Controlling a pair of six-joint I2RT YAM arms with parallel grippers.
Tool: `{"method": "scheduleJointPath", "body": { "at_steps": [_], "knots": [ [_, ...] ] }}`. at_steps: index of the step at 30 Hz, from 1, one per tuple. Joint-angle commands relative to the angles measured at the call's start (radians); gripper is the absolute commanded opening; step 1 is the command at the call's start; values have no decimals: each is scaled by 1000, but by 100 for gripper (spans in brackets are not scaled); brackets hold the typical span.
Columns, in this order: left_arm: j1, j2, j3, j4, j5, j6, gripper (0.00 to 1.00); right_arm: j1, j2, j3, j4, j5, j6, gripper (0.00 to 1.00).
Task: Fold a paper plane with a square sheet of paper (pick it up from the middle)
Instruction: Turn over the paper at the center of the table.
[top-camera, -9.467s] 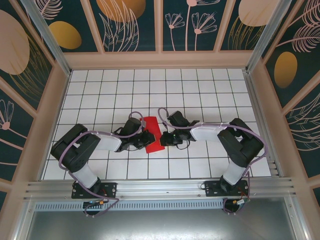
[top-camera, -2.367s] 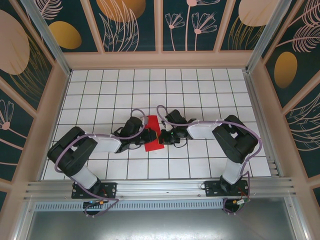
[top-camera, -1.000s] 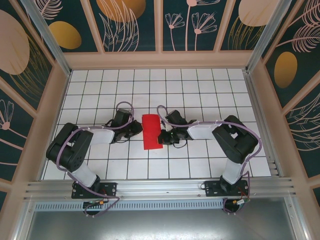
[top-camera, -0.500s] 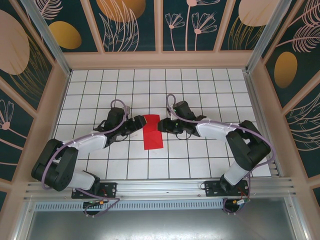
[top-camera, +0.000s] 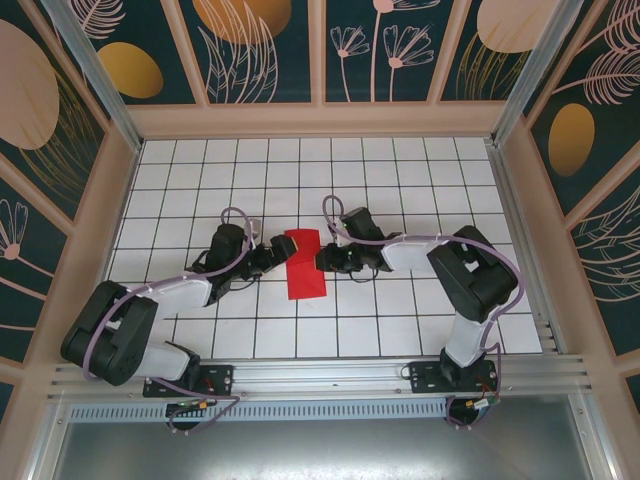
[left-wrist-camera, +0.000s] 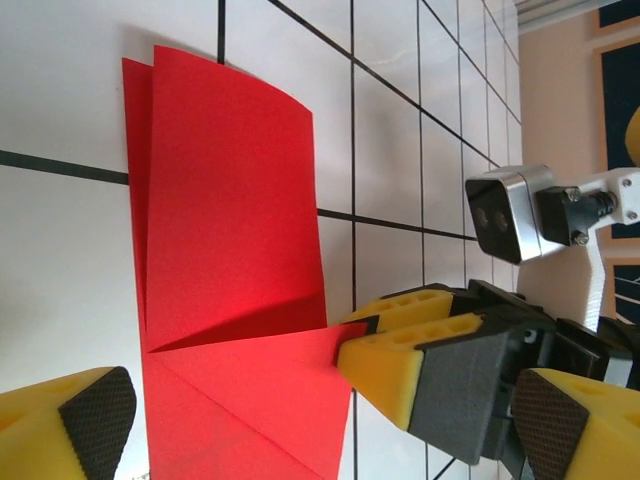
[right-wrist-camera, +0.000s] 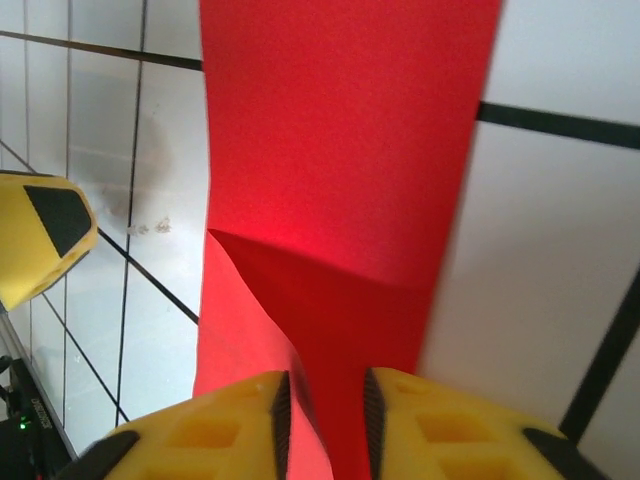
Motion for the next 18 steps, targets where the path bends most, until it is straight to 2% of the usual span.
{"method": "scheduleJointPath", "body": {
  "at_steps": [1,3,6,11,18],
  "knots": [
    [-9,-19,-23,57,29,-11,98,-11,10,19,62,-43,-23,18],
    [-15,-18,-28,62,34,-12,99,-18,16,16,61,-45,-21,8],
    [-26,-12,-29,60,37,-13,98,-28,11,7,65,-41,-4,1],
    [-46,35,-22,82,55,-3,98,-41,-15,-25,102,-41,27,0],
    [-50,112,12,113,95,-6,83,-50,-27,-47,117,-42,49,1]
  ]
}}
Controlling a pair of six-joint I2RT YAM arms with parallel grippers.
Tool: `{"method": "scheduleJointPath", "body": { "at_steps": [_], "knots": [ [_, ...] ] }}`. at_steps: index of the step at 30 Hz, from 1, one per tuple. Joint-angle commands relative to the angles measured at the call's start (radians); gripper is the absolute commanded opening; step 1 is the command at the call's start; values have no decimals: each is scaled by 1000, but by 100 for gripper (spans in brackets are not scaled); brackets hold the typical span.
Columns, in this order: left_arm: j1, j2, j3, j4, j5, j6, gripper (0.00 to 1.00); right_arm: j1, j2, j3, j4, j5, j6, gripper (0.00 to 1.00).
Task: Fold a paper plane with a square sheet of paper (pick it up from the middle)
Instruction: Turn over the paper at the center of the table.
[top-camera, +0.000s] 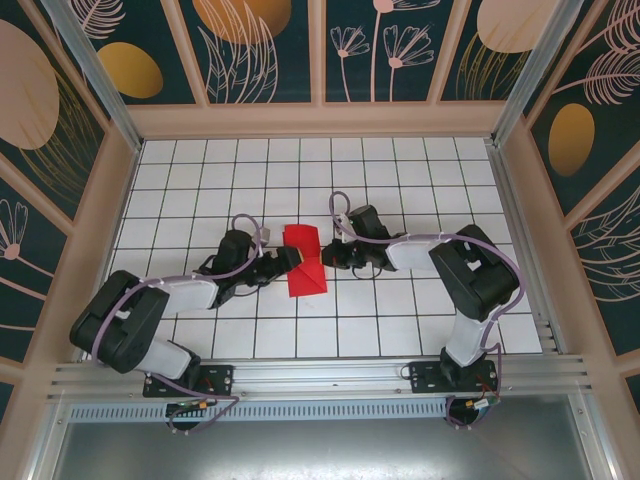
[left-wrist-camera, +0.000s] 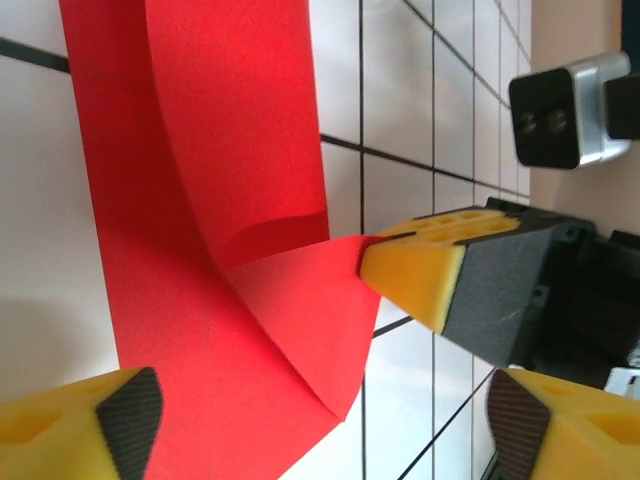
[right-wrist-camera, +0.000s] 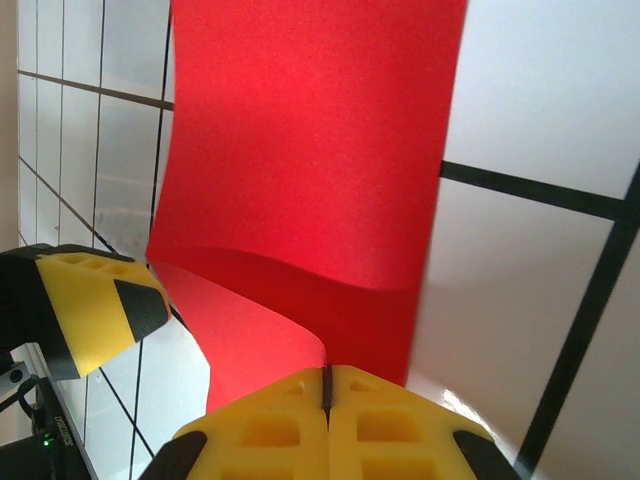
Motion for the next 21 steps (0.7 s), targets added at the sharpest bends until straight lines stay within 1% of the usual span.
{"method": "scheduleJointPath", "body": {
  "at_steps": [1,4,8,14,18,21],
  "knots": [
    [-6,28,37,47,36,6,80,-10,-28,-18,44,-23,21,1],
    [-6,53,59,30,38,19,72,-14,-29,-26,49,-29,26,1],
    [-5,85,93,-36,14,72,64,-15,-38,-35,46,-30,31,1],
    [-6,156,113,24,52,80,53,-19,-45,-45,50,-32,39,1],
    [-7,178,118,70,64,96,48,-18,-49,-46,51,-34,48,3],
    [-7,195,122,109,81,98,45,-18,-57,-45,49,-37,55,8]
  ]
}}
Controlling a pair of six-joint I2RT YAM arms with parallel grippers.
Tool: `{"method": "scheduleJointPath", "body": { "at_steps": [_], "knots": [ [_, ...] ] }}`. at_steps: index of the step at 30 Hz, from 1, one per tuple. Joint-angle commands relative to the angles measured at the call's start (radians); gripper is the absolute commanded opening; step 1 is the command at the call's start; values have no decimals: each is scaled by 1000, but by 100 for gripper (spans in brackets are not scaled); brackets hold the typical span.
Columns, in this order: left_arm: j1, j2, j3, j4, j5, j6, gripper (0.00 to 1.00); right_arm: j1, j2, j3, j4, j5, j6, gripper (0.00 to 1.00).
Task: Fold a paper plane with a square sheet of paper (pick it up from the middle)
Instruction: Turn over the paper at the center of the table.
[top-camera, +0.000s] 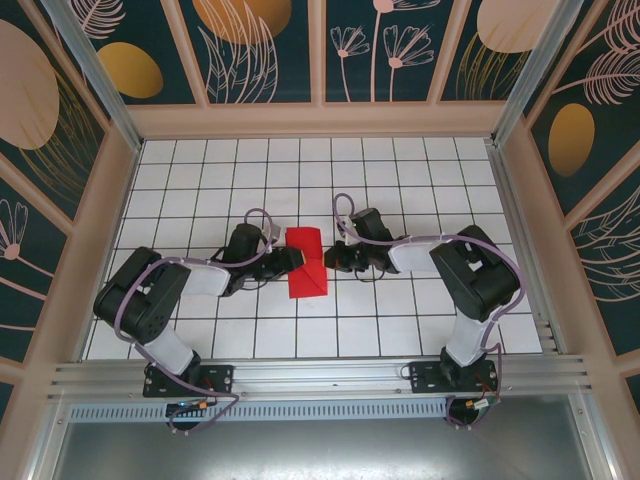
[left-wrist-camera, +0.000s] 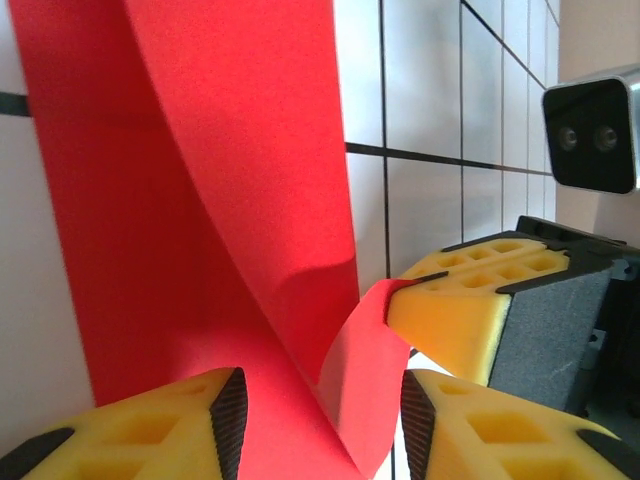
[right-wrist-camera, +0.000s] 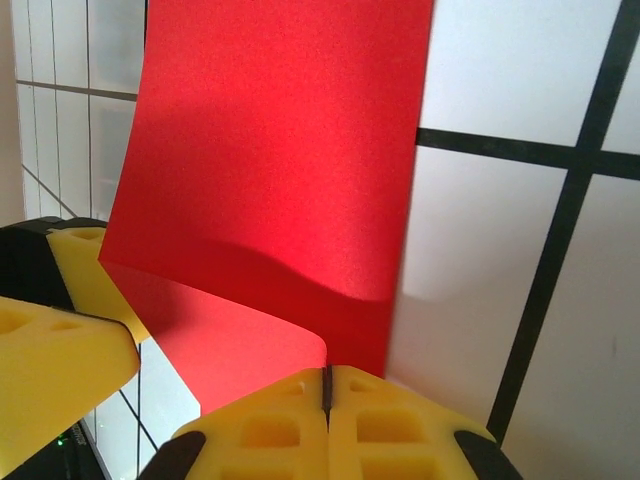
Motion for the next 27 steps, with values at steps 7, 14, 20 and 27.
{"method": "scheduleJointPath", "body": {
  "at_steps": [7,14,20,27],
  "knots": [
    [-13,54,28,121,32,21,32,-20,-140,-30,-15,44,49,34],
    [-26,80,49,75,-22,63,15,-55,-338,-63,-118,199,64,59],
    [-30,-38,125,-175,-132,173,9,-56,-462,-50,-250,380,55,77],
    [-37,-203,349,-742,-441,375,9,-77,-545,-31,-379,561,69,79]
  ]
}}
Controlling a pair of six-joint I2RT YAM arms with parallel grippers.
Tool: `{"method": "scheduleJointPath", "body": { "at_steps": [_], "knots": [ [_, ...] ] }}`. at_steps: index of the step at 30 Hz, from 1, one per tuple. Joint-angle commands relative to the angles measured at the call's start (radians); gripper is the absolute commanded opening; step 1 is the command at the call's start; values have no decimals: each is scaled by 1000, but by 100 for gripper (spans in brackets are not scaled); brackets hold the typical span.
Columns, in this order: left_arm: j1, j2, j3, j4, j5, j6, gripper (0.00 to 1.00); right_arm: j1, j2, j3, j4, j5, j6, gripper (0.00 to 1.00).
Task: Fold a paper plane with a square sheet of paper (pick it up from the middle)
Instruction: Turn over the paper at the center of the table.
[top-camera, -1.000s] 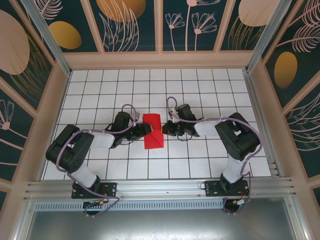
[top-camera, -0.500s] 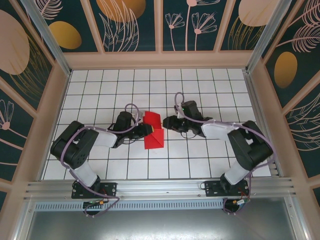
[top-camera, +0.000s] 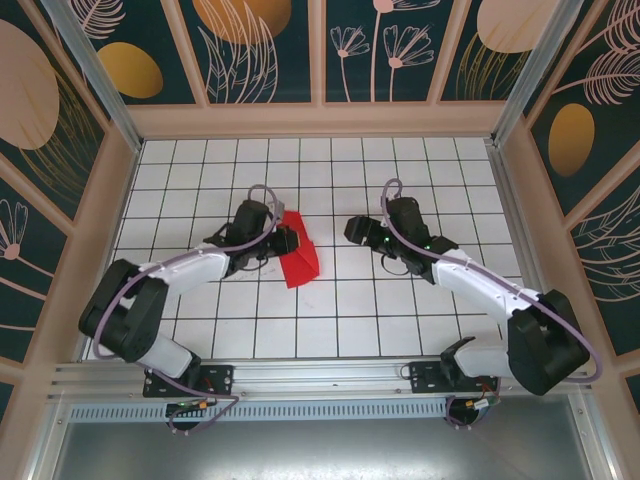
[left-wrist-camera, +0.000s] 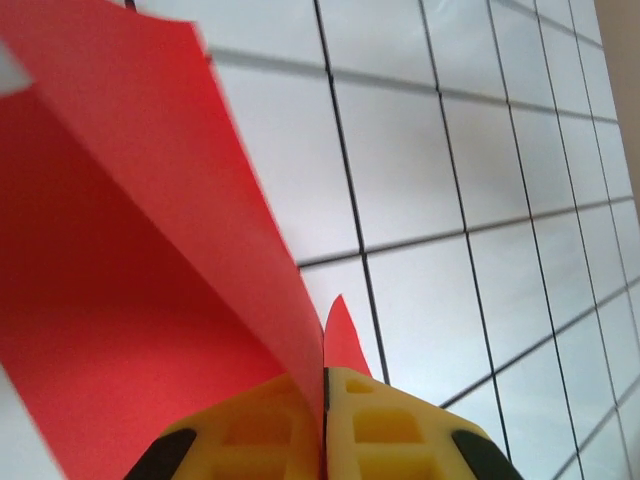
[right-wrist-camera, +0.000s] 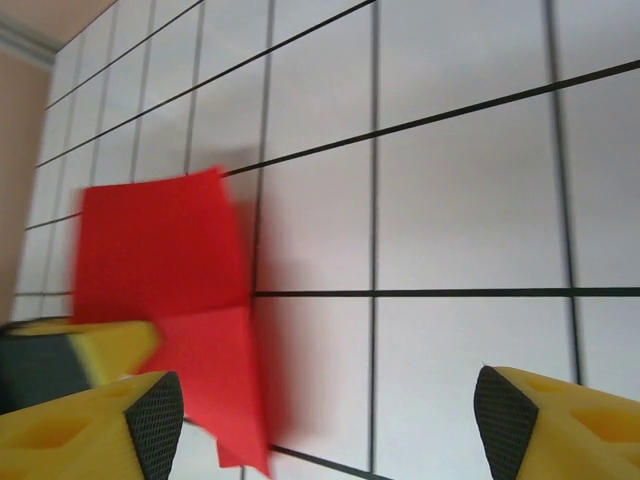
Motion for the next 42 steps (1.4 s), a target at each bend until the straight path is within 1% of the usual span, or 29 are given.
{"method": "scheduleJointPath", "body": {
  "at_steps": [1,4,7,11,15,20,23,28,31,35,40,42],
  "knots": [
    [-4,-74,115,-350,-219,150,9,-29,-41,15,-95,144,18,80],
    [-4,-89,240,-524,-382,208,9,-36,-54,7,-102,164,29,80],
    [-5,-78,344,-652,-561,239,10,-43,-54,8,-108,166,33,80],
    [-17,-44,424,-733,-767,251,9,-54,-48,6,-123,174,46,84],
    [-40,18,442,-743,-890,234,9,-63,-46,3,-128,176,46,85],
    [-69,147,435,-743,-1022,190,9,-75,-44,-1,-139,186,48,85],
    [-83,239,432,-743,-1073,160,9,-85,-42,-9,-140,180,54,85],
    [-120,372,446,-750,-1109,105,9,-95,-40,-12,-150,172,57,85],
    [-155,432,469,-756,-1092,83,11,-97,-38,-18,-150,166,61,85],
    [-198,462,486,-729,-1006,76,14,-103,-37,-24,-150,160,65,85],
    [-218,453,475,-656,-854,77,19,-106,-35,-29,-151,154,70,85],
    [-219,449,472,-635,-811,74,21,-109,-35,-32,-152,152,72,85]
  ]
}}
